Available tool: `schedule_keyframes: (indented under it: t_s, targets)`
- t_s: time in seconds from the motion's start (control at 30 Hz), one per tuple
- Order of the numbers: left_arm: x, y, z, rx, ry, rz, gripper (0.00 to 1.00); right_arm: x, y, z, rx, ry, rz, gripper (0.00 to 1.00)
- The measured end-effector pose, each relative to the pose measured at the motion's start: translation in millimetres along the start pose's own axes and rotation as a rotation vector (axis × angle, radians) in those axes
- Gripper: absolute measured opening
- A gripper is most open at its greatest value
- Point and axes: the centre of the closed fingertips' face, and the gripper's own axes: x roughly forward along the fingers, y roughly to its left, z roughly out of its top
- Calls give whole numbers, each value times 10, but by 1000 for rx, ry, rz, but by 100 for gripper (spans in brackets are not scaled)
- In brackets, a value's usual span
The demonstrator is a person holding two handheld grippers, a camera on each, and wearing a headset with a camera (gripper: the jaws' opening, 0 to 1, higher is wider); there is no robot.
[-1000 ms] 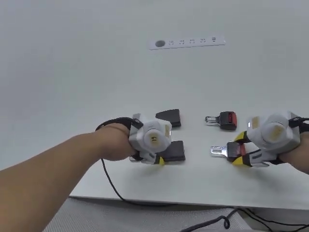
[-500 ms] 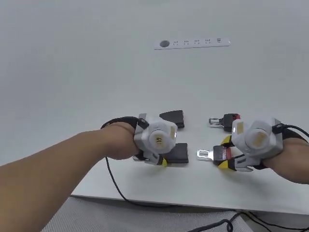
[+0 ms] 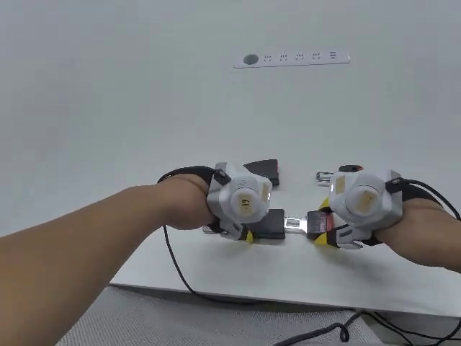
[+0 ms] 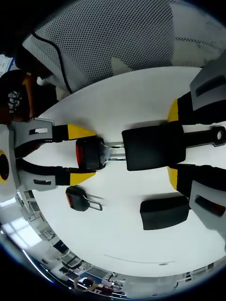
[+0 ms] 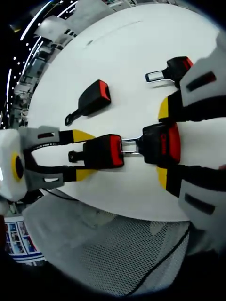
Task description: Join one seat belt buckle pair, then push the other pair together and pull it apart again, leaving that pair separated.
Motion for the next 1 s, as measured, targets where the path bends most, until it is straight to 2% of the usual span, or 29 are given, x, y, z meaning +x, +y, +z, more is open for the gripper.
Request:
schedule_keyframes:
  t_s: [0.37, 0.47, 0.8, 1.0]
  targets:
    - [3, -1, -6, -11, 6, -10, 33, 0, 0, 2, 0, 7, -3, 35]
    - [5, -1, -2, -12, 7, -13, 33, -1, 10, 7, -20, 14, -4, 35]
    - [8, -2, 0, -10, 7, -14, 33, 42, 39, 105, -52, 1, 0, 35]
    - [6, 3, 0, -10, 6, -16, 33, 69, 33, 129, -24, -8, 7, 34]
